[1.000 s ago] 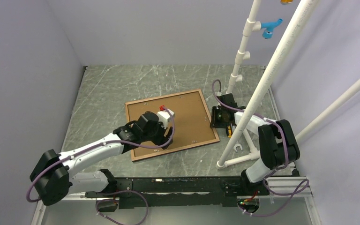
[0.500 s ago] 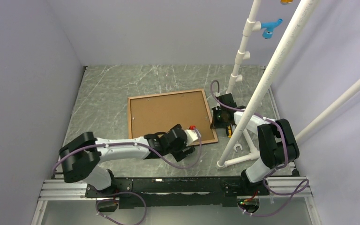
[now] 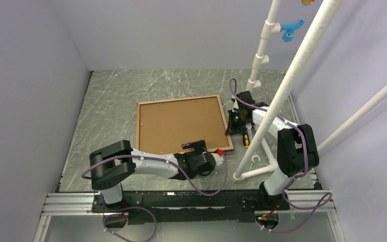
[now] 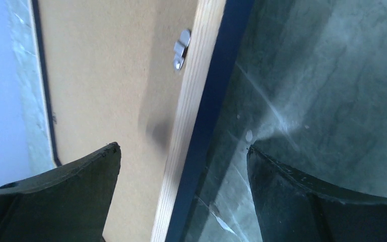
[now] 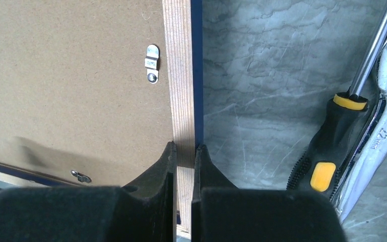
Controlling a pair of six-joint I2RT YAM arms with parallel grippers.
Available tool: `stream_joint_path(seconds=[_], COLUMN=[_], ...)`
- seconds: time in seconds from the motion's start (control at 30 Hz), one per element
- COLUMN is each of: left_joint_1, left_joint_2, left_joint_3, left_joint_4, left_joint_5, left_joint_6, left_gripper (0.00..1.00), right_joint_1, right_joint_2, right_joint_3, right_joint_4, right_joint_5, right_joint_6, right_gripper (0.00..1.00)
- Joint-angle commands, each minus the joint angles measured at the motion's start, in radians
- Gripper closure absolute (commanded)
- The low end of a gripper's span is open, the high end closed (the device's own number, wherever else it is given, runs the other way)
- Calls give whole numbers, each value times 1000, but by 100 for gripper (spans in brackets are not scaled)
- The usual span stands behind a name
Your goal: Take the photo out of the frame
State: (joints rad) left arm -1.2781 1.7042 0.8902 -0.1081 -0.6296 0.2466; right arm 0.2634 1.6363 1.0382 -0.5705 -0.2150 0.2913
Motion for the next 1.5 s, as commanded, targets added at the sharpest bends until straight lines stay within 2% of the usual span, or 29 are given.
stream_joint_path(seconds=[0.0,0.17,0.37,0.47,0.6,0.67,0.77,0.87,0.93,0.97,1.03,1.07,1.13,1.27,1.37,1.47], left_joint_1=[-20,-20,-12,6,36,47,60,72,76,77,77,77,77,87,110,142], left_joint_2=[64,162,214,205,194,190,182,170,156,142,114,97,62,-23,-95,-133], left_joint_3=[52,88,92,88,85,85,83,74,72,71,73,73,87,174,283,414], left_joint_4=[47,85,131,141,153,148,144,152,145,141,123,112,37,-199,-400,-603], left_joint_5=[-174,-368,-450,-468,-445,-424,-412,-397,-382,-379,-379,-382,-379,-316,-209,-107], left_joint_6=[75,133,180,185,205,208,210,227,231,232,218,210,179,49,-43,-102], left_gripper=[5,11,25,25,17,18,36,43,54,63,93,100,100,100,100,100], right_joint_1=[-16,-24,-29,-30,-31,-30,-32,-33,-33,-35,-36,-41,-61,-137,-203,-258], right_joint_2=[-17,-19,-26,-31,-35,-37,-45,-50,-48,-49,-52,-59,-90,-216,-306,-372], right_joint_3=[72,68,68,66,62,63,60,56,60,62,73,79,86,83,97,98], right_joint_4=[-37,-32,-31,-32,-29,-31,-30,-23,-20,-13,-5,0,27,114,145,153], right_joint_5=[-123,-153,-183,-195,-206,-206,-207,-218,-230,-241,-266,-277,-286,-260,-190,-102], right_joint_6=[37,43,48,45,46,47,46,46,42,36,25,23,34,107,148,179], right_gripper=[100,100,100,100,100,100,100,100,100,100,100,99,71,33,19,16])
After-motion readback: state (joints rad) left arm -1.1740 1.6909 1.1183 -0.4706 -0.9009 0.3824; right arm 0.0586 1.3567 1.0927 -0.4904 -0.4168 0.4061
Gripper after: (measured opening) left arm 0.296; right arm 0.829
